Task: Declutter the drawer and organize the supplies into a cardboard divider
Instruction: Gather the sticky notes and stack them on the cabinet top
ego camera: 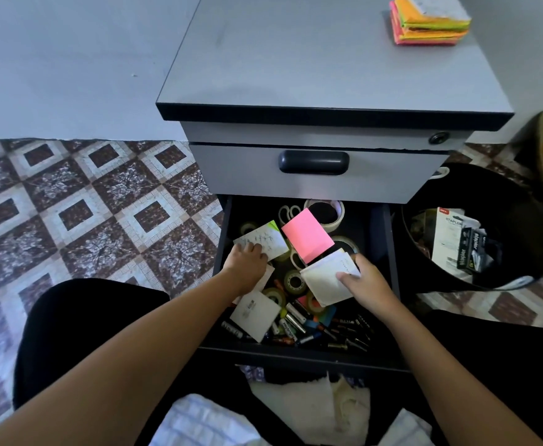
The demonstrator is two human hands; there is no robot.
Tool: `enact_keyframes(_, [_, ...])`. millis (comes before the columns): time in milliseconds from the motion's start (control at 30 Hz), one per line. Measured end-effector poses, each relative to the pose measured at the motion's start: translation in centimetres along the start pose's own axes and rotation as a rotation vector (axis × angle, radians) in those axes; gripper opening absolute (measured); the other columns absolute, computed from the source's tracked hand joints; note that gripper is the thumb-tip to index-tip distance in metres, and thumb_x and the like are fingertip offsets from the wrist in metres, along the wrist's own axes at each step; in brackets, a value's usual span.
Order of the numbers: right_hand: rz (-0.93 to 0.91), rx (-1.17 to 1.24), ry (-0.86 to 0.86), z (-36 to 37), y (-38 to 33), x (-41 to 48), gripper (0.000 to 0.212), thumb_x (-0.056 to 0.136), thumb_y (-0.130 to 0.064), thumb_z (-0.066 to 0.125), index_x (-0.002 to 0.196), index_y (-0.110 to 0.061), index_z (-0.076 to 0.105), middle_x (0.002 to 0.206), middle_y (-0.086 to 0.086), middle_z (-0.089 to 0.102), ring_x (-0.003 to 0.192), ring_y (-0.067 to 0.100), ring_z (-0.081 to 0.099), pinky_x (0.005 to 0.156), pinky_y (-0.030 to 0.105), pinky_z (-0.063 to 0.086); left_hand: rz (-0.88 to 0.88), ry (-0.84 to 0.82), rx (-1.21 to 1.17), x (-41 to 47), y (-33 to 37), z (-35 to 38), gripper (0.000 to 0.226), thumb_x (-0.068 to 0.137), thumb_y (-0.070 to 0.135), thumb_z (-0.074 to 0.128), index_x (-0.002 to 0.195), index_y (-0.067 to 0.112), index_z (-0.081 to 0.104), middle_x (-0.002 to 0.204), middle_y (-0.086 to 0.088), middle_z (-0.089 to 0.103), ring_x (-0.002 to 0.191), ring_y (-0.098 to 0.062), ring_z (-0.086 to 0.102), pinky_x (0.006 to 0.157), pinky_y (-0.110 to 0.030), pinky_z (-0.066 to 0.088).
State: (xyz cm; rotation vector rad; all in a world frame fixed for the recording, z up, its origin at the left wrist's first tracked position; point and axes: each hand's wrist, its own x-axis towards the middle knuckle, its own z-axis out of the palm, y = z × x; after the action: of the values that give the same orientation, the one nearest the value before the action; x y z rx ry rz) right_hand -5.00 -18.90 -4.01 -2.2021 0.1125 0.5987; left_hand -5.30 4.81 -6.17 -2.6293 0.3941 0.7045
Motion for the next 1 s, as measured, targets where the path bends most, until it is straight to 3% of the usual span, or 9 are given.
enact_keyframes(167, [-0.029, 0.119, -0.006, 0.0, -0.6, -0.3, 0.018, 0.092, -0.016, 0.053, 0.110, -0.014, 0.050, 0.104, 0.001, 0.058, 0.092, 0.014, 0.055, 0.067, 0.022, 0.043, 0.057, 0.014, -0.067, -0.1, -0.7, -1.7, 0.040, 0.092, 0.013, 0.042, 0.132, 0.006, 0.039, 0.136, -0.018, 0.041, 0.125, -0.034, 0.041, 0.102, -0.044, 0.034])
enact_keyframes(267, [0.026, 0.429, -0.007, 0.1, -1.1, -0.4, 0.012, 0.092, -0.012, 0.053, 0.100, -0.021, 0.054, 0.109, 0.005, 0.063, 0.093, 0.016, 0.059, 0.079, 0.030, 0.048, -0.111, 0.029, -0.601, -1.0, -2.2, -3.8, 0.032, 0.098, 0.017, 0.033, 0.128, 0.008, 0.040, 0.122, -0.018, 0.055, 0.109, -0.035, 0.055, 0.083, -0.039, 0.044])
enact_keyframes(433, [0.198, 0.918, -0.082, 0.9, -2.5, -0.5, 0.014, 0.095, -0.012, 0.050, 0.096, -0.024, 0.058, 0.097, 0.000, 0.065, 0.089, 0.017, 0.060, 0.068, 0.031, 0.046, -0.184, 0.220, -1.282, -1.8, -2.4, -6.3, 0.024, 0.099, 0.013, 0.031, 0.120, 0.006, 0.038, 0.101, -0.022, 0.056, 0.081, -0.030, 0.054, 0.062, -0.032, 0.043])
enact_keyframes(533, [0.275, 1.016, -0.052, 1.6, -2.6, -0.1, 0.012, 0.096, -0.013, 0.050, 0.097, -0.022, 0.057, 0.098, 0.002, 0.064, 0.087, 0.018, 0.058, 0.065, 0.030, 0.043, -0.172, 0.169, -1.811, -1.9, -0.3, -5.9, 0.020, 0.099, 0.010, 0.034, 0.114, 0.010, 0.046, 0.096, -0.012, 0.055, 0.083, -0.024, 0.056, 0.060, -0.030, 0.047])
enact_keyframes(667, [0.327, 1.103, -0.069, 2.4, -2.0, -0.1, 0.025, 0.095, -0.006, 0.049, 0.120, -0.009, 0.049, 0.105, 0.010, 0.064, 0.087, 0.023, 0.061, 0.065, 0.037, 0.048, -0.138, 0.015, -2.204, -2.4, 2.7, -4.8, 0.023, 0.102, 0.014, 0.028, 0.111, 0.013, 0.049, 0.093, -0.007, 0.057, 0.075, -0.016, 0.055, 0.052, -0.024, 0.047])
enact_keyframes(767, [0.299, 1.008, -0.011, 2.8, -1.8, -0.1, 0.028, 0.095, -0.004, 0.049, 0.122, -0.012, 0.048, 0.105, 0.008, 0.063, 0.087, 0.020, 0.060, 0.064, 0.034, 0.048, -0.233, 0.000, -2.200, -2.4, 4.1, -4.5, 0.035, 0.103, 0.029, 0.026, 0.102, 0.011, 0.056, 0.085, -0.008, 0.056, 0.068, -0.016, 0.051, 0.049, -0.024, 0.043])
enact_keyframes(833, [0.251, 0.878, 0.028, 2.7, -1.7, 0.1, 0.029, 0.095, -0.006, 0.050, 0.123, -0.010, 0.051, 0.111, 0.009, 0.063, 0.091, 0.020, 0.060, 0.069, 0.032, 0.048, -0.253, 0.035, -2.082, -2.6, 4.4, -4.9, 0.040, 0.102, 0.037, 0.030, 0.103, 0.011, 0.059, 0.081, -0.003, 0.059, 0.071, -0.017, 0.053, 0.058, -0.028, 0.046])
enact_keyframes(900, [0.216, 0.795, 0.049, 2.2, -2.0, 0.2, 0.030, 0.095, -0.009, 0.048, 0.124, -0.008, 0.053, 0.114, 0.010, 0.064, 0.100, 0.025, 0.061, 0.085, 0.040, 0.051, -0.191, 0.078, -1.861, -2.7, 4.1, -5.5, 0.033, 0.100, 0.032, 0.037, 0.109, 0.007, 0.057, 0.090, -0.005, 0.060, 0.085, -0.021, 0.057, 0.075, -0.035, 0.046])
enact_keyframes(1000, [0.130, 0.704, 0.078, 0.5, -3.0, 0.0, 0.023, 0.095, -0.012, 0.047, 0.115, -0.011, 0.055, 0.113, 0.010, 0.064, 0.106, 0.027, 0.060, 0.098, 0.045, 0.046, -0.124, 0.158, -1.665, -3.2, 3.2, -7.5, 0.023, 0.099, 0.020, 0.041, 0.111, 0.005, 0.053, 0.099, -0.008, 0.060, 0.086, -0.019, 0.057, 0.074, -0.027, 0.045])
